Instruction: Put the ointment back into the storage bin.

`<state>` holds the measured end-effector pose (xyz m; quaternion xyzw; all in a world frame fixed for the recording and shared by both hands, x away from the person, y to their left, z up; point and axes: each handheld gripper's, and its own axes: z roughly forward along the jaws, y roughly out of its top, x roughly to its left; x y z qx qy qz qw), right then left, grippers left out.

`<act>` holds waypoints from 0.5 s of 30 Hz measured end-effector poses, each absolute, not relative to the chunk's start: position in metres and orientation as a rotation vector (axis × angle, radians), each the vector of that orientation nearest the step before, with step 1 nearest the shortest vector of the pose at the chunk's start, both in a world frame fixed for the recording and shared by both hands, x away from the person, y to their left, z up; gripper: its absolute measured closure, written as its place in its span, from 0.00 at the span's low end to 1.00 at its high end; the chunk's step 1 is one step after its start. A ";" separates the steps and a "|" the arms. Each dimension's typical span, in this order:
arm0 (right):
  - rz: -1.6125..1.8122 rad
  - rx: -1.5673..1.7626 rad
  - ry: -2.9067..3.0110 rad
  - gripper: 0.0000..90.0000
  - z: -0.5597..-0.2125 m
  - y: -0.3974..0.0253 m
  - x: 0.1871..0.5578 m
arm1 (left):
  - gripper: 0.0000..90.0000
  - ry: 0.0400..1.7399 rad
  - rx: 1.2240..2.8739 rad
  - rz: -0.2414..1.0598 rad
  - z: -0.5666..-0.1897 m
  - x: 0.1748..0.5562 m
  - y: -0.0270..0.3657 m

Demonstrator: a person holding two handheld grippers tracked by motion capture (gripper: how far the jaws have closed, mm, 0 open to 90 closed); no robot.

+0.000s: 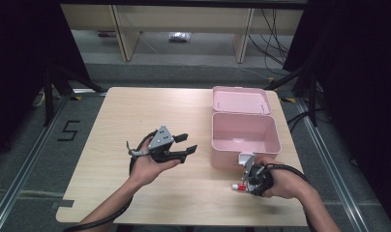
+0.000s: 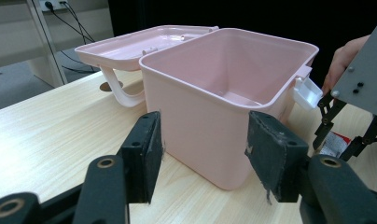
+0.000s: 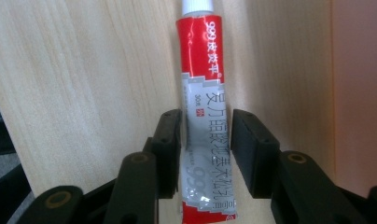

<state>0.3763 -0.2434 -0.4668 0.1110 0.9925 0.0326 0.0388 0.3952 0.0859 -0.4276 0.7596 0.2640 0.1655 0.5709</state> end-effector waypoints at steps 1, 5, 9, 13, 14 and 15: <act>0.118 0.362 3.050 0.72 -0.467 -0.242 0.375 | 0.50 0.620 1.782 0.388 -0.428 0.395 0.086; 0.079 0.370 3.074 0.73 -0.467 -0.238 0.376 | 0.50 0.618 1.785 0.389 -0.428 0.396 0.086; 0.068 0.353 3.077 0.74 -0.468 -0.235 0.377 | 0.50 0.609 1.790 0.392 -0.428 0.396 0.086; 0.062 0.334 3.083 0.74 -0.470 -0.234 0.380 | 0.50 0.619 1.783 0.390 -0.427 0.395 0.086; 0.058 0.349 3.083 0.74 -0.471 -0.233 0.379 | 0.50 0.617 1.780 0.388 -0.427 0.396 0.087; 0.033 0.296 3.085 0.74 -0.471 -0.234 0.382 | 0.50 0.619 1.786 0.392 -0.427 0.395 0.087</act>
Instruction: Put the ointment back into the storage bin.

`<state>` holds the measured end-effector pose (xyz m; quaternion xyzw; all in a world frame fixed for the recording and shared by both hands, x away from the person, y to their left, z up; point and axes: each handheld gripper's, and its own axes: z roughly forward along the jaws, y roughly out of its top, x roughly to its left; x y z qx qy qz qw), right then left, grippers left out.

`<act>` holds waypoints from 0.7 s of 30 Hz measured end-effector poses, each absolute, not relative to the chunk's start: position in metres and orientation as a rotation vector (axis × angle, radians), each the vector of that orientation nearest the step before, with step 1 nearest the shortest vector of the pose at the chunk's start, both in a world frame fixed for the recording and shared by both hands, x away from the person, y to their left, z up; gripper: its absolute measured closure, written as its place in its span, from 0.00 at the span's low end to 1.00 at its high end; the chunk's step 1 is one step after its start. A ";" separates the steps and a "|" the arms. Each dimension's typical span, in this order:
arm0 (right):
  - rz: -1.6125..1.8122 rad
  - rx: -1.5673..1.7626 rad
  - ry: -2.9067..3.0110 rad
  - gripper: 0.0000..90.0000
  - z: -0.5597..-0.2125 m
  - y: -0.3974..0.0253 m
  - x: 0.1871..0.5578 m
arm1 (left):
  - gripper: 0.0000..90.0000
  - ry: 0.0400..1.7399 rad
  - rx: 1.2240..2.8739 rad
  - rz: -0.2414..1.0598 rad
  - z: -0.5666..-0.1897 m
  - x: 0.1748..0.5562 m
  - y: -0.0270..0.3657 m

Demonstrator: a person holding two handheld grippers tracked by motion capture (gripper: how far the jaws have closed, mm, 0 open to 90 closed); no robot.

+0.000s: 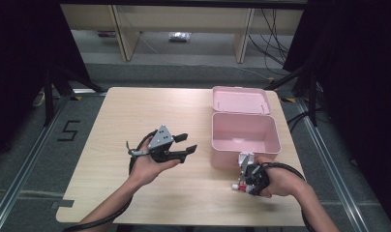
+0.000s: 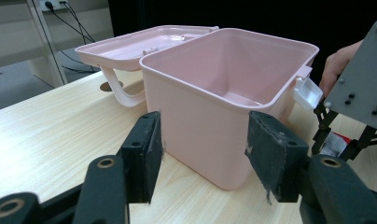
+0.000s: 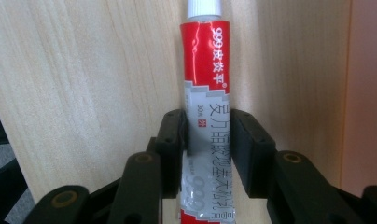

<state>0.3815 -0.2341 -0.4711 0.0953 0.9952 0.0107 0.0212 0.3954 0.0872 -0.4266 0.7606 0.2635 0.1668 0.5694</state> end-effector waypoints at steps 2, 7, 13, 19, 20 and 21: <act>0.022 0.289 3.086 0.75 -0.472 -0.234 0.382 | 0.50 0.619 1.779 0.389 -0.427 0.396 0.087; 0.029 0.304 3.085 0.75 -0.472 -0.233 0.382 | 0.50 0.614 1.775 0.385 -0.427 0.396 0.086; 0.039 0.322 3.100 0.77 -0.472 -0.234 0.384 | 0.50 0.621 1.785 0.391 -0.428 0.395 0.087; 0.027 0.332 3.099 0.80 -0.472 -0.233 0.384 | 0.50 0.619 1.780 0.389 -0.428 0.395 0.087; 0.026 0.332 3.094 0.80 -0.472 -0.233 0.384 | 0.50 0.620 1.783 0.391 -0.428 0.395 0.088; 0.025 0.342 3.092 0.80 -0.472 -0.233 0.384 | 0.50 0.619 1.783 0.392 -0.428 0.395 0.088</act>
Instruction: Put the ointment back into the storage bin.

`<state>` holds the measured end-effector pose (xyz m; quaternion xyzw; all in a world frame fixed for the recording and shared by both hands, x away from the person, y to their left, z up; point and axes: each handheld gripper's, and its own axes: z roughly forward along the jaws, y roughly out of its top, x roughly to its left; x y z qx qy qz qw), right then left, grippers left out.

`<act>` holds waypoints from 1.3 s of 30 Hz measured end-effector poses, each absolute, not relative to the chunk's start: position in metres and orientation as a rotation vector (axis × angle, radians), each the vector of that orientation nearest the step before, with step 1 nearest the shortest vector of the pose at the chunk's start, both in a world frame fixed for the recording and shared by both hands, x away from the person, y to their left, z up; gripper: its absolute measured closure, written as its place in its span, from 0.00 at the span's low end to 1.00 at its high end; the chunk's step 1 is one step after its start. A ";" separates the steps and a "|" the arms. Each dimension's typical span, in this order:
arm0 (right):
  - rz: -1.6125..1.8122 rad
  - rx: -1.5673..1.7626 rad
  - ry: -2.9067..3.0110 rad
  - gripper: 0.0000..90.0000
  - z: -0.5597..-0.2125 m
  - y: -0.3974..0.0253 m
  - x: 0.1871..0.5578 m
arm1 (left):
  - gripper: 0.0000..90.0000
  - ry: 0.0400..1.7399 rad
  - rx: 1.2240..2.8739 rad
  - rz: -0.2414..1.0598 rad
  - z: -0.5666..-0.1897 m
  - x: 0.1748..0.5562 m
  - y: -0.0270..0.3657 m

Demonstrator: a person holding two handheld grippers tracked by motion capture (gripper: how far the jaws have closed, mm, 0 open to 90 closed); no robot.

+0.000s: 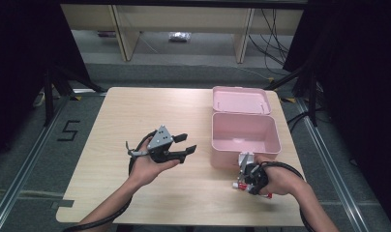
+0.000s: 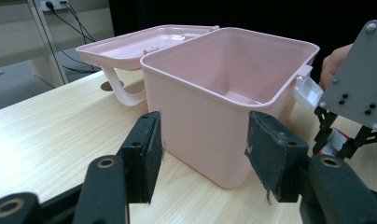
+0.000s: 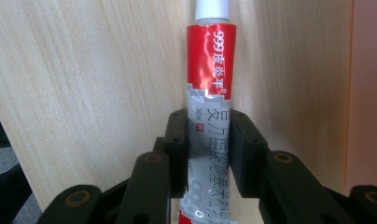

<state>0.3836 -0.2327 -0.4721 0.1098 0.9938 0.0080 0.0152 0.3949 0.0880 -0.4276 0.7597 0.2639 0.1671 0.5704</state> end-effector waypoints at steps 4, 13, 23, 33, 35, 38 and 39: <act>0.035 0.345 3.092 0.80 -0.472 -0.234 0.383 | 0.50 0.614 1.779 0.389 -0.428 0.396 0.088; 0.060 0.381 3.090 0.80 -0.469 -0.237 0.380 | 0.50 0.614 1.792 0.389 -0.429 0.395 0.085; 0.067 0.489 3.100 0.80 -0.456 -0.237 0.375 | 0.50 0.617 1.792 0.390 -0.429 0.394 0.087; 0.097 0.432 3.114 0.80 -0.443 -0.238 0.376 | 0.50 0.607 1.794 0.385 -0.430 0.393 0.085; 0.108 0.426 3.115 0.80 -0.441 -0.239 0.375 | 0.50 0.609 1.796 0.386 -0.430 0.393 0.085; 0.110 0.405 3.115 0.80 -0.436 -0.239 0.376 | 0.49 0.605 1.784 0.380 -0.431 0.393 0.084; 0.094 0.452 3.107 0.80 -0.433 -0.239 0.373 | 0.49 0.606 1.785 0.381 -0.431 0.393 0.084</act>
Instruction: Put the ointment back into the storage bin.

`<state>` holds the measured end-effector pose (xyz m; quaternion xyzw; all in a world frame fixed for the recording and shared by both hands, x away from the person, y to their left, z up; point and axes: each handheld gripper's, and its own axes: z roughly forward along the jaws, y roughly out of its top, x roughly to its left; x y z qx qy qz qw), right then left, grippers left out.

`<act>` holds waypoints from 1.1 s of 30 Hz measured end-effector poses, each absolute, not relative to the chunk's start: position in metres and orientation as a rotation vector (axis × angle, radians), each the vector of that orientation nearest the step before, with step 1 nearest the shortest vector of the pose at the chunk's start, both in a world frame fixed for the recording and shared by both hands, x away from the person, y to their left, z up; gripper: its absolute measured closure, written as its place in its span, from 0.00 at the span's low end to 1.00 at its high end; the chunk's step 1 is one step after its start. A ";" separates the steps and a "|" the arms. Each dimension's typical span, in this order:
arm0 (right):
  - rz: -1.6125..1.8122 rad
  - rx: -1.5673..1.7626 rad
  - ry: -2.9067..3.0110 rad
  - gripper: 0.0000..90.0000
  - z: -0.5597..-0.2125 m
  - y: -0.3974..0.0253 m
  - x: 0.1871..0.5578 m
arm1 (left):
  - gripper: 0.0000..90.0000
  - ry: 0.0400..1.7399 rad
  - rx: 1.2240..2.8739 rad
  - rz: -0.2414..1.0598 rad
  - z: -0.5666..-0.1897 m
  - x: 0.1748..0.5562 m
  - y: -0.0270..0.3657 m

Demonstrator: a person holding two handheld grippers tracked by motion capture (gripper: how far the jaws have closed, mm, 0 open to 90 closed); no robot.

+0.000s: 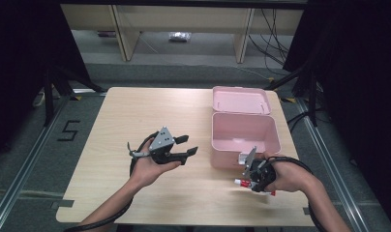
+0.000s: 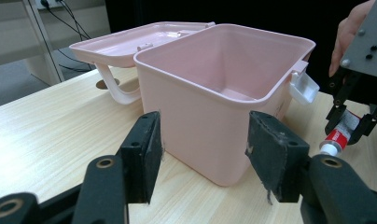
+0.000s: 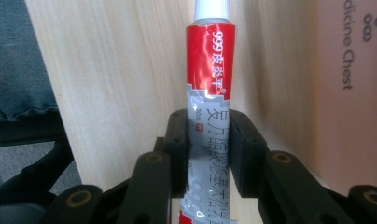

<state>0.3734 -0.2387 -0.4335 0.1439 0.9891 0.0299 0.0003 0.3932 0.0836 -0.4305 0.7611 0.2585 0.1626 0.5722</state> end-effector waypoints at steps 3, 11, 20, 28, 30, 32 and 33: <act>0.108 0.434 3.116 0.80 -0.430 -0.238 0.374 | 0.49 0.611 1.797 0.383 -0.430 0.392 0.084; 0.100 0.403 3.115 0.80 -0.421 -0.238 0.377 | 0.49 0.600 1.798 0.380 -0.431 0.392 0.081; 0.105 0.380 3.116 0.80 -0.412 -0.236 0.378 | 0.49 0.596 1.802 0.383 -0.429 0.392 0.081; 0.102 0.360 3.119 0.80 -0.405 -0.234 0.378 | 0.49 0.595 1.805 0.381 -0.430 0.392 0.081; 0.107 0.340 3.121 0.80 -0.404 -0.233 0.379 | 0.49 0.596 1.804 0.379 -0.430 0.392 0.081; 0.104 0.348 3.121 0.80 -0.402 -0.234 0.379 | 0.49 0.597 1.804 0.378 -0.430 0.392 0.080; 0.099 0.359 3.119 0.80 -0.401 -0.234 0.379 | 0.49 0.596 1.804 0.379 -0.430 0.392 0.080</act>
